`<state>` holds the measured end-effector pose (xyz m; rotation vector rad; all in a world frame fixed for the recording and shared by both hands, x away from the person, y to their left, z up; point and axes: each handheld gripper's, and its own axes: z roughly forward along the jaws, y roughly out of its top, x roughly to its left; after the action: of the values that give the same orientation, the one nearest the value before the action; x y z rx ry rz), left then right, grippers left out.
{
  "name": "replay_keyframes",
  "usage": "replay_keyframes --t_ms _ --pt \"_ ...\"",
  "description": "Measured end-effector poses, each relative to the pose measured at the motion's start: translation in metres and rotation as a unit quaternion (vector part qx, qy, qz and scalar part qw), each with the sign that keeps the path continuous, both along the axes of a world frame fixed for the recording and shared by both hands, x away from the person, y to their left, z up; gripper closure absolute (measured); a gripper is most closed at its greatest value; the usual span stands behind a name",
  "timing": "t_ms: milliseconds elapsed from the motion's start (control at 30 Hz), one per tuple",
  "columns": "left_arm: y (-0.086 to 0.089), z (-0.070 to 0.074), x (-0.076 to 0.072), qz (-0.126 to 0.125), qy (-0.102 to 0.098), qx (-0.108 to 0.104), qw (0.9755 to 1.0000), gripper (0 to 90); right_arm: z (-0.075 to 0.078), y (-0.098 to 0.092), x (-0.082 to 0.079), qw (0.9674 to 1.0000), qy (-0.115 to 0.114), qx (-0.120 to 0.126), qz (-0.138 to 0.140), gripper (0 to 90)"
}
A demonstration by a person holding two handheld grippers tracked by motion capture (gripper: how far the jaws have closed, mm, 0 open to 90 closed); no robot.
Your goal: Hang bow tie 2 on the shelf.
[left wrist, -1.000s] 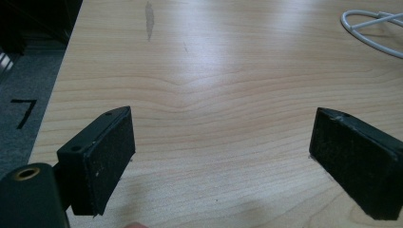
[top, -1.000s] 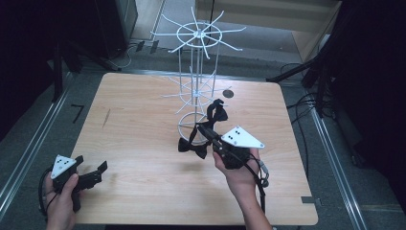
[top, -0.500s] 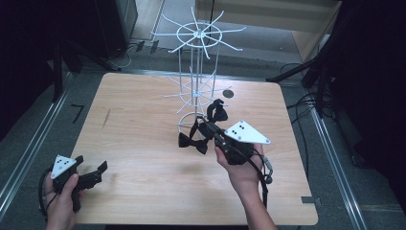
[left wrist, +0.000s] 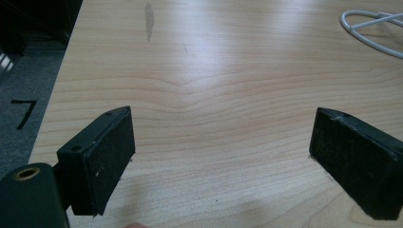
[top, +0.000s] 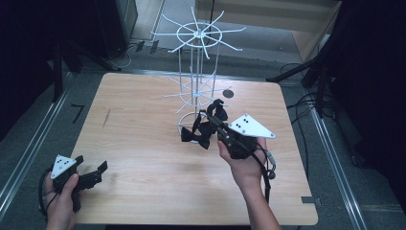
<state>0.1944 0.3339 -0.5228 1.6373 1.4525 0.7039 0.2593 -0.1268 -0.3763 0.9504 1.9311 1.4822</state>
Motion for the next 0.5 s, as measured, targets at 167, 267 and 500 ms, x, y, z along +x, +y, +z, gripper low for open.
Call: replay_keyframes --t_ms 167,267,500 --pt "0.000 0.000 0.000 0.000 0.001 0.000 1.0000 8.4 -0.002 0.001 0.005 1.0000 0.006 -0.001 -0.003 89.8" --pt "0.000 0.000 0.000 0.000 0.000 0.000 1.0000 8.4 -0.002 0.002 0.008 1.0000 0.006 -0.002 -0.004 89.8" --pt "0.000 0.000 0.000 -0.001 0.000 0.000 1.0000 8.4 -0.004 0.004 0.016 0.9999 0.015 -0.002 -0.006 89.8"
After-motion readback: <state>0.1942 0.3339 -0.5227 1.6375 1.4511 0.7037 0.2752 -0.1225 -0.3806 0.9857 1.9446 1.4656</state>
